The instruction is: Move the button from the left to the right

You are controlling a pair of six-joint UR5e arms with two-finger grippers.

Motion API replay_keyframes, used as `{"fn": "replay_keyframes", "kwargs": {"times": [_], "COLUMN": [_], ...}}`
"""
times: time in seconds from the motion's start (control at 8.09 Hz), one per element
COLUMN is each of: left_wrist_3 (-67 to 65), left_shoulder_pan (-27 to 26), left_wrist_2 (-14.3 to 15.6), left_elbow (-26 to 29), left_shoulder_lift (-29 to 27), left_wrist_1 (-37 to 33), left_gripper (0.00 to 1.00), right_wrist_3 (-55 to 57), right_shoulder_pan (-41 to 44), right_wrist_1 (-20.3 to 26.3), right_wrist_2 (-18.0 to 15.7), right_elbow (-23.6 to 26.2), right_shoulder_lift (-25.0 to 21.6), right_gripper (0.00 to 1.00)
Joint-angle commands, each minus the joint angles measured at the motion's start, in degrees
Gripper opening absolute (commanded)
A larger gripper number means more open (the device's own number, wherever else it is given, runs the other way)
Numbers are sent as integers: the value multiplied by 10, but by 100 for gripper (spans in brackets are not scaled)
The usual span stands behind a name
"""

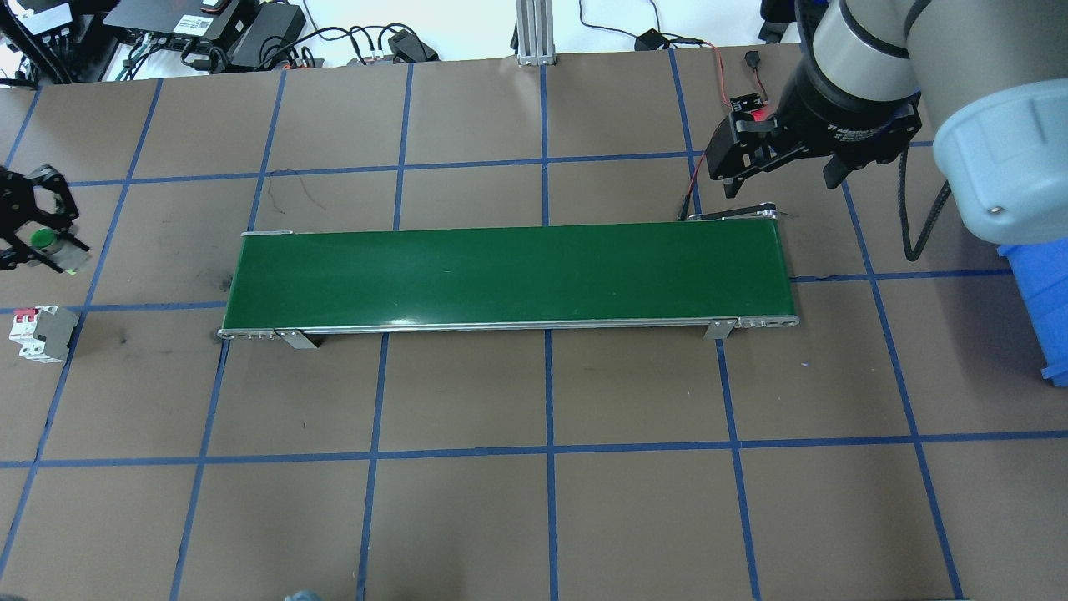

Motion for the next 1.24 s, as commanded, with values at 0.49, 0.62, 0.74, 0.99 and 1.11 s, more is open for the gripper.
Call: {"fn": "replay_keyframes", "kwargs": {"times": [0.49,0.62,0.74,0.99,1.11], "left_wrist_3": [-388,-407,-419,-422,-415], "left_shoulder_pan": [-167,-184,-195,-196,-196], "left_wrist_2": [-92,-90,-89,-90,-90], "left_elbow": [-3,-9,-19,-53,-75], "left_shoulder_lift": [-7,-7,-7,-4,-4], "left_wrist_1": [8,9,9,28,62], "left_gripper": [11,11,11,11,11], "right_wrist_3": [-1,-1,-1,-1,-1], "right_shoulder_pan": [0,0,0,0,0], "right_wrist_1": [0,0,0,0,0], "right_wrist_2": [0,0,0,-1,0], "right_elbow": [2,2,2,3,3], "right_shoulder_lift": [0,0,0,0,0], "right_gripper": [100,100,100,100,100]}}
